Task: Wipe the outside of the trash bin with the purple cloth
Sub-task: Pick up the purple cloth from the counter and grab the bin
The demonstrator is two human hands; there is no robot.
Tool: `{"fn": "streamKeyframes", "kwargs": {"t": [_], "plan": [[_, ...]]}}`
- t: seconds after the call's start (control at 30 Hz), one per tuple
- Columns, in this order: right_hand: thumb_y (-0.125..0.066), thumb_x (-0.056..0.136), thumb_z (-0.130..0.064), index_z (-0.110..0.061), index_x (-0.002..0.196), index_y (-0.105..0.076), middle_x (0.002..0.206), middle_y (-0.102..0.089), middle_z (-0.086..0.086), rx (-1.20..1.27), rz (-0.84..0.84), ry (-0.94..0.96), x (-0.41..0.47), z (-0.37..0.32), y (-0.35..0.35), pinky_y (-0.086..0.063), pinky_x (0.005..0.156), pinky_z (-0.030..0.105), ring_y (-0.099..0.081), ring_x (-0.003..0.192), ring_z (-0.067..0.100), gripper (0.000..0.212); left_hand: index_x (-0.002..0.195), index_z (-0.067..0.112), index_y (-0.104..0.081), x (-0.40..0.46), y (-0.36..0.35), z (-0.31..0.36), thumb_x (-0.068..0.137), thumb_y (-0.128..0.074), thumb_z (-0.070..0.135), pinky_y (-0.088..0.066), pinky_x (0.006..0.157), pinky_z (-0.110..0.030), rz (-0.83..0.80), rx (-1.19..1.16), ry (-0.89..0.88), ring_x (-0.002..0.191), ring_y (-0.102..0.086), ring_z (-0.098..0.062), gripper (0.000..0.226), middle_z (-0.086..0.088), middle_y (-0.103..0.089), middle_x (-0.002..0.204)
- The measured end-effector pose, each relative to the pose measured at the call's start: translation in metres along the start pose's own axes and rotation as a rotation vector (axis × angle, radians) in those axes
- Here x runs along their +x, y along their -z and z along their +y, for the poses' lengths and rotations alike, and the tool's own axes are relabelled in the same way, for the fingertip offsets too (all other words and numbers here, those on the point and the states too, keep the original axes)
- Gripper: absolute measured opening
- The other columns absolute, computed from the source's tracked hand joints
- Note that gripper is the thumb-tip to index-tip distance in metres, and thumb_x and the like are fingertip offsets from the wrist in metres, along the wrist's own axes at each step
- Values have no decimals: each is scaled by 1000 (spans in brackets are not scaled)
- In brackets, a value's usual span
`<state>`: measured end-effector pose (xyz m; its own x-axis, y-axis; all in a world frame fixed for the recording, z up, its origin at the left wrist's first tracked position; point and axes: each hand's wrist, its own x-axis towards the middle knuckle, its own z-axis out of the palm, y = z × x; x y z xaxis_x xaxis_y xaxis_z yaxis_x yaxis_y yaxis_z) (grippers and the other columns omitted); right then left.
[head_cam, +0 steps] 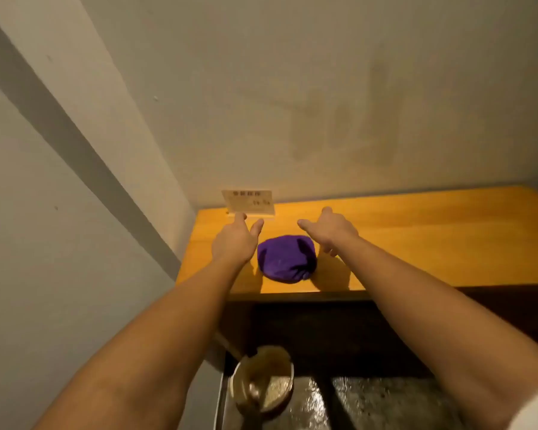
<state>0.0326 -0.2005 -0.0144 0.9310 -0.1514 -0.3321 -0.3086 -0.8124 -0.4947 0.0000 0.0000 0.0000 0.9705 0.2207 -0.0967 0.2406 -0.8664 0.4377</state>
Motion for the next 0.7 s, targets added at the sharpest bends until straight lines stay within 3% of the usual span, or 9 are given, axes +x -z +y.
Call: {"fn": "streamKeyframes", "kwargs": {"t": [0.07, 0.17, 0.23, 0.37, 0.43, 0.53, 0.6, 0.7], "plan": [[-49, 90, -72, -11, 148, -38, 136, -61, 16, 31, -33, -68, 8, 0, -16, -56, 94, 48, -63, 116, 39, 85, 146, 7, -47, 15, -22, -8, 103, -41, 59, -53, 99, -48, -104, -69, 152, 122, -63, -41, 69, -20, -64, 139], [-48, 90, -74, -7, 145, -44, 143, -57, 17, 79, -69, -115, 13, 3, -46, -49, 95, 44, -57, 126, 39, 86, 125, -5, -64, 26, -55, -17, 102, -42, 60, -55, 94, -42, -302, -148, 305, 114, -66, -43, 73, -21, -70, 125], [-49, 90, -74, -7, 140, -49, 140, -59, 16, 132, -67, -112, 12, 2, -59, -48, 94, 42, -58, 124, 37, 84, 116, -6, -66, 28, -68, -17, 100, -50, 59, -53, 88, -40, -301, -313, 378, 111, -67, -41, 70, -16, -70, 117], [-64, 90, -60, -10, 131, -57, 132, -64, 10, 427, -72, -118, 17, 1, -76, -51, 96, 41, -61, 118, 32, 65, 110, 6, -66, 25, -82, -11, 91, -73, 45, -60, 91, -42, -269, -849, 549, 102, -70, -32, 44, -14, -73, 116], [-68, 90, -54, -15, 124, -61, 126, -67, 7, 671, -51, -114, 9, -1, -74, -55, 97, 44, -64, 113, 28, 51, 115, 10, -65, 11, -72, -9, 90, -74, 45, -60, 97, -46, -311, -1104, 563, 107, -72, -30, 44, -10, -75, 120], [-68, 90, -55, -22, 103, -64, 108, -72, 2, 869, -22, 27, -15, -7, -56, -61, 88, 42, -71, 98, 21, 36, 134, 9, -62, -16, -48, -10, 94, -72, 38, -54, 105, -53, -480, -1529, 481, 119, -70, -36, 51, -17, -74, 128], [-67, 91, -55, -18, 100, -67, 101, -74, 5, 949, -66, 120, -35, -10, -40, -61, 82, 42, -73, 92, 21, 39, 137, 7, -60, -38, -32, -10, 94, -73, 31, -54, 105, -52, -529, -1619, 404, 123, -68, -35, 51, -19, -72, 132], [-65, 94, -55, -9, 106, -71, 103, -76, 12, 938, -137, 214, -62, -2, -27, -60, 83, 47, -74, 97, 29, 48, 132, 7, -64, -72, -20, -8, 95, -73, 21, -53, 106, -49, -477, -1541, 337, 123, -69, -32, 41, -17, -73, 130]]}}
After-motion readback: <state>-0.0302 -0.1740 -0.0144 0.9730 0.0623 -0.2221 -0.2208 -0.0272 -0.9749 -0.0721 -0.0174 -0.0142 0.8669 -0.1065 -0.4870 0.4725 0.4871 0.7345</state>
